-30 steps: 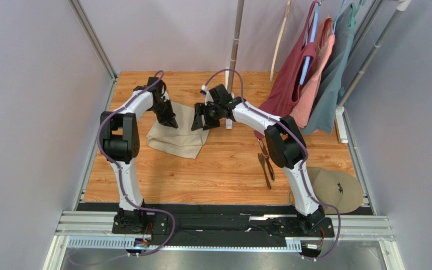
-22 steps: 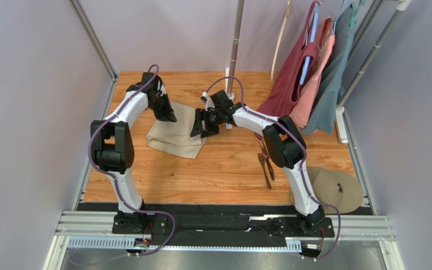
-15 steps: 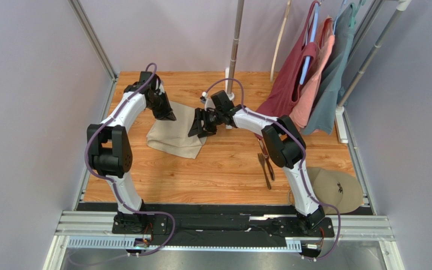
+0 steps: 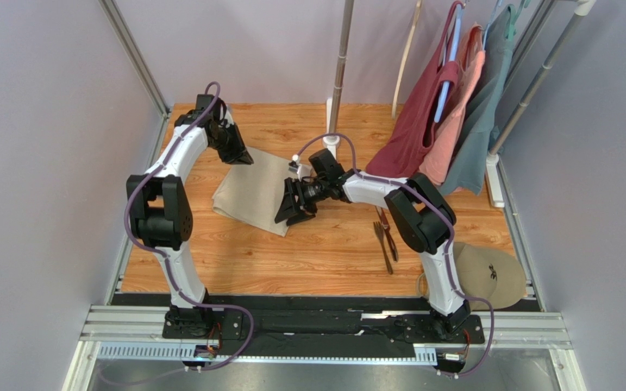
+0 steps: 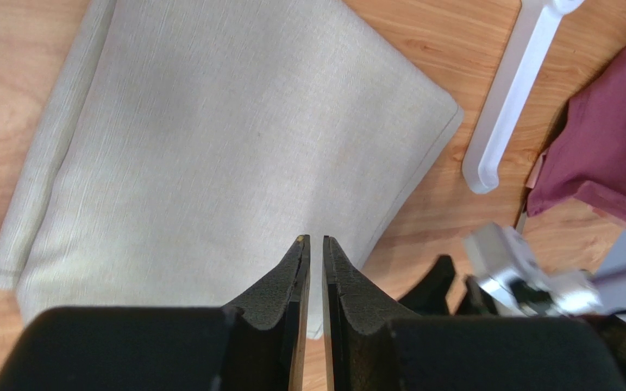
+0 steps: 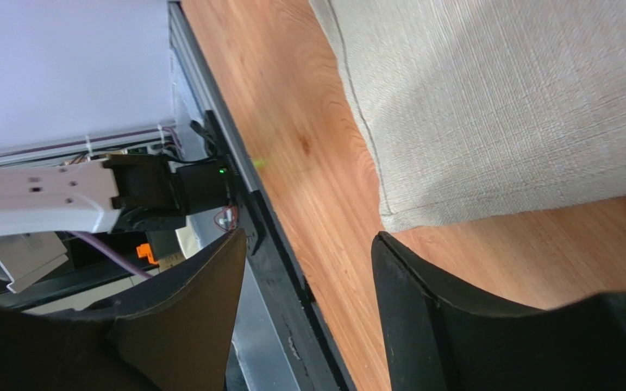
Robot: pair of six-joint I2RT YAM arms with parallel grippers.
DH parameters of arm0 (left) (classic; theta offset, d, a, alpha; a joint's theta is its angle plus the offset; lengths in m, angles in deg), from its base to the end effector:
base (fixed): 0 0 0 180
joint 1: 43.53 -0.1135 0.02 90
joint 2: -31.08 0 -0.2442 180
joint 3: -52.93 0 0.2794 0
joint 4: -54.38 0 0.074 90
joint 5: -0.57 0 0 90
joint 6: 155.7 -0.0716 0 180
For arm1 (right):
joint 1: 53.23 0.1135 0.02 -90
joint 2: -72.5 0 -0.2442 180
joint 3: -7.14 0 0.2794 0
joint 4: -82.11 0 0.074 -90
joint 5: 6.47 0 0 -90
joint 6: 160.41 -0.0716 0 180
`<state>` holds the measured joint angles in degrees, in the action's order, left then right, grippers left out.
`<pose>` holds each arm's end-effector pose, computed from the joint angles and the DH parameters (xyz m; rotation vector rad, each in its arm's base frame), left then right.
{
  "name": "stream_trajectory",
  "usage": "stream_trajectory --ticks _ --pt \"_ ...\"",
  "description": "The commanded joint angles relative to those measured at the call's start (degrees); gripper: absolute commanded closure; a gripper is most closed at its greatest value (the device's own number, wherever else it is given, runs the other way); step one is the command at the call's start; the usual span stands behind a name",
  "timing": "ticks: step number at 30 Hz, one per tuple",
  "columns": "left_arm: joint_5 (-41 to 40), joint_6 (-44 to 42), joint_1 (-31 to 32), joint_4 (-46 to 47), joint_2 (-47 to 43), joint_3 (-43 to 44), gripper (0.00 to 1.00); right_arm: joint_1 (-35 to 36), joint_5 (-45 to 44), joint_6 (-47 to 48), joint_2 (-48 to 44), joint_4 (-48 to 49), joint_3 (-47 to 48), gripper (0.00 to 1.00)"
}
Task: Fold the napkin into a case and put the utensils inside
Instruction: Smooth out the square-folded napkin at the center of the board, then move the square-folded napkin to the center of the board.
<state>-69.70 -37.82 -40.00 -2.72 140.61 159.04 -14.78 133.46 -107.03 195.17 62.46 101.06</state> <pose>0.4478 -0.0518 0.2039 -0.4434 2.6342 -0.6368 0.3391 0.3392 0.0949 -0.5085 2.6297 1.5841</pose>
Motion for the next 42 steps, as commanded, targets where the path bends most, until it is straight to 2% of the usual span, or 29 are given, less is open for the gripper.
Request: stream_trajectory --ticks 1,2,4,5,8,11,14,15,17,21,23,25,27,28,29,31,32,35,38,42 --pt "2.87 -0.10 -0.10 -0.64 6.29 4.81 0.81 -5.93 1.32 1.45 -6.40 2.33 2.24 0.37" --pt "2.34 -0.19 -0.10 -1.08 7.35 5.42 0.81 -6.46 -2.35 2.94 -5.96 -1.85 3.38 0.37" --pt "0.23 -0.28 -0.01 -5.97 11.98 10.05 0.81 -7.16 -4.75 5.14 -4.12 -3.82 7.77 0.37" --pt "-0.56 -0.19 0.07 -7.92 13.67 12.00 0.84 -7.34 -6.67 5.16 -1.32 -5.22 9.70 0.37" --pt "-4.16 0.42 0.95 -13.97 19.47 17.63 0.85 -6.47 -10.71 4.45 4.65 -7.25 16.99 0.41" --pt "-8.03 2.17 1.48 -17.60 21.77 19.23 0.88 -5.85 -16.68 5.06 9.32 -11.18 23.58 0.53" --pt "-10.67 4.72 2.01 -16.47 19.93 14.85 0.88 -5.50 -21.18 6.29 11.79 -13.05 27.72 0.56" --pt "-10.85 5.60 2.18 -15.59 18.97 10.66 0.88 -5.41 -21.71 6.56 13.54 -13.32 28.43 0.58" --pt "-9.28 8.94 2.53 -11.12 15.11 5.19 0.89 -5.41 -22.42 7.35 15.05 -14.02 30.27 0.58" --pt "-3.40 15.09 4.38 -1.02 6.67 -11.57 0.89 -5.41 -24.01 10.68 18.83 -16.31 34.14 0.59" --pt "-2.24 17.38 5.34 3.31 2.28 -14.95 0.89 -5.50 -24.79 12.18 21.28 -19.10 38.95 0.60" --pt "-2.76 15.99 6.66 4.45 -2.28 -17.50 0.86 -5.41 -25.23 14.81 22.26 -21.31 41.26 0.59" --pt "-3.81 14.67 7.45 4.54 -8.42 -19.78 0.78 -5.41 -25.76 16.14 21.56 -25.35 43.37 0.57" --pt "-4.43 12.57 7.46 3.50 -10.64 -20.40 0.69 -5.32 -25.76 17.01 20.60 -27.19 43.20 0.56" --pt "-5.48 11.86 7.46 2.27 -12.75 -21.28 0.64 -5.15 -25.94 17.28 16.67 -29.99 42.16 0.52" --pt "-6.02 9.40 7.46 0.77 -18.38 -24.35 0.53 -4.10 -28.03 17.98 11.13 -29.58 32.78 0.46" --pt "-4.80 9.30 7.46 0.59 -19.70 -25.76 0.52 -3.66 -31.53 18.08 5.01 -28.45 29.44 0.37" --pt "-0.83 11.66 9.03 0.41 -23.66 -32.00 0.51 -2.69 -35.34 17.11 -1.37 -29.05 19.23 0.28" --pt "-1.70 17.46 11.76 1.29 -27.70 -38.76 0.48 -2.77 -38.14 16.49 -7.08 -30.19 11.84 0.25" --pt "-8.19 22.39 12.38 3.31 -32.62 -45.36 0.46 -2.69 -40.18 15.53 -14.55 -26.96 1.91 0.22"
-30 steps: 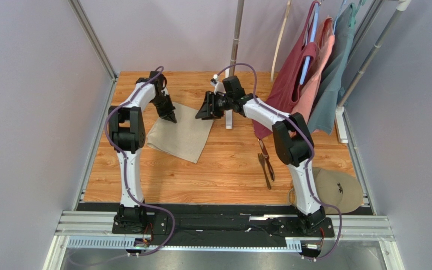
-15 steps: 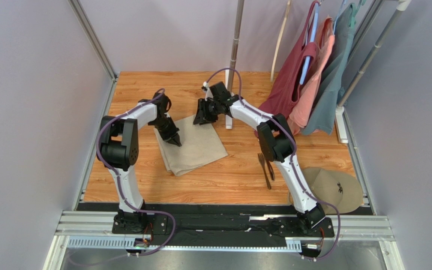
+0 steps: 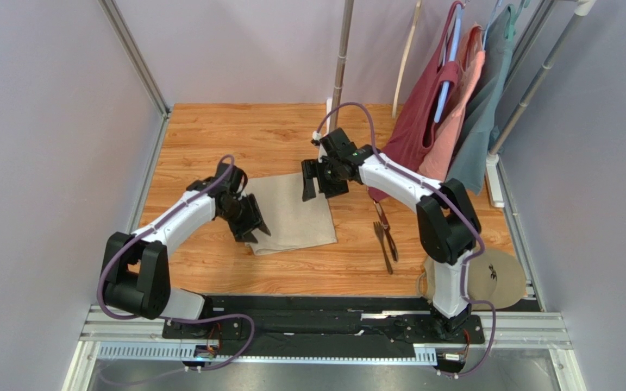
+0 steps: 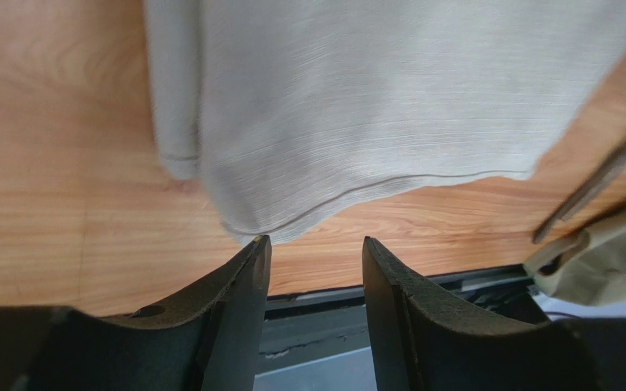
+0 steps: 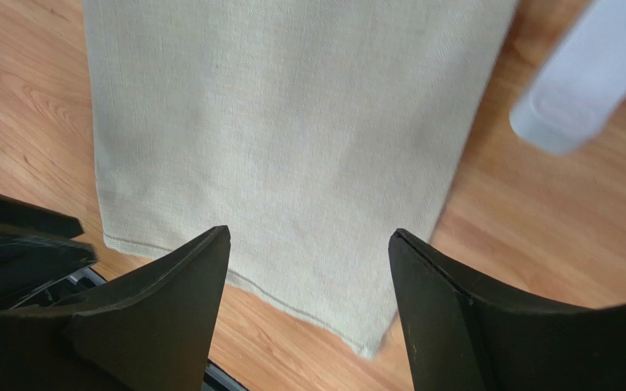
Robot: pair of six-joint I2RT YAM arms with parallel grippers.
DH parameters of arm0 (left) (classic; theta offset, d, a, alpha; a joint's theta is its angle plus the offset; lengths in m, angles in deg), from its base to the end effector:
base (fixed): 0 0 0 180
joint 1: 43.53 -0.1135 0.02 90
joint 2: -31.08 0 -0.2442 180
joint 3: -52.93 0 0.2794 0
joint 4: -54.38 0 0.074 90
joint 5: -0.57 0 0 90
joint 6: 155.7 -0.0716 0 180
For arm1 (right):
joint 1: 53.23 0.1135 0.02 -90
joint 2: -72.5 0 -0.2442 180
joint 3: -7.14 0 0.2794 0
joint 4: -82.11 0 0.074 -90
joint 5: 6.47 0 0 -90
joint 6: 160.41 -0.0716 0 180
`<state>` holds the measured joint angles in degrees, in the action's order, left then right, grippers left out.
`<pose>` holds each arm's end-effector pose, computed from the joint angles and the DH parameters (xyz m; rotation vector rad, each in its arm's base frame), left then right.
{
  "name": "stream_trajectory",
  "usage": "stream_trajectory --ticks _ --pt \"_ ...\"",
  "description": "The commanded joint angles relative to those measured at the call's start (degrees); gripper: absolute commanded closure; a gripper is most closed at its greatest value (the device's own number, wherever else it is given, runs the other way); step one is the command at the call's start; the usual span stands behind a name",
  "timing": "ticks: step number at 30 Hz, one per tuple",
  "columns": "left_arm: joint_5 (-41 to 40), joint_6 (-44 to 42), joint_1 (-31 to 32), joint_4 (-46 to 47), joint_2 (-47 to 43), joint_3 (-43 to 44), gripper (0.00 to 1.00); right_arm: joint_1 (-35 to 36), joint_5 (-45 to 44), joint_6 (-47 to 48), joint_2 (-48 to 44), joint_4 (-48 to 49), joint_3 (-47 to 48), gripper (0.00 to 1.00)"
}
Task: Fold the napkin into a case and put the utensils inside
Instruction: Move the square-folded napkin to the center of the board, then pick up the square-folded napkin from the center of the board.
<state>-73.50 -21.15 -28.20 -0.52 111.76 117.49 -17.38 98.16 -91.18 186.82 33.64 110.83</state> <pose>0.2796 -0.0970 0.1418 -0.6735 2.8558 -0.6004 0.3694 0.2892 0.1615 -0.4509 2.6737 0.6614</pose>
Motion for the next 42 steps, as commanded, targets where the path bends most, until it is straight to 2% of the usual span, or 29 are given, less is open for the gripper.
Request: stream_trajectory --ticks 1,7,15,21,25,26,30,35,42 --pt "-5.10 5.63 0.49 0.15 -3.52 -3.65 0.45 -0.17 -3.92 -0.58 -8.04 3.36 -9.36 0.22" --pt "-9.06 5.98 0.58 -5.13 -0.79 -1.27 0.42 -0.35 -0.14 -2.34 -11.05 7.24 -16.83 0.22" --pt "-8.80 9.31 0.58 1.45 -2.11 -5.84 0.41 -2.72 3.47 -4.27 -13.07 10.59 -22.29 0.21" --pt "-9.95 12.48 0.58 6.98 -9.92 -13.57 0.41 -3.78 3.56 -4.98 -13.78 10.94 -24.66 0.22" --pt "-8.81 12.75 0.58 9.71 -10.90 -17.00 0.42 -3.43 3.83 -5.94 -13.25 11.11 -25.45 0.30" --pt "-8.63 12.92 0.58 10.07 -10.81 -17.53 0.42 -3.16 3.56 -5.94 -13.16 11.11 -25.98 0.35" --pt "-8.45 12.22 0.58 12.35 -10.63 -18.94 0.43 -1.85 3.30 -6.64 -12.81 11.20 -27.12 0.44" --pt "-10.29 12.40 0.58 13.23 -12.65 -21.04 0.46 -0.96 3.12 -7.26 -13.60 11.99 -29.14 0.45" --pt "-12.05 11.87 0.58 14.46 -15.82 -22.28 0.55 -0.88 4.61 -8.93 -14.57 14.09 -31.78 0.45"
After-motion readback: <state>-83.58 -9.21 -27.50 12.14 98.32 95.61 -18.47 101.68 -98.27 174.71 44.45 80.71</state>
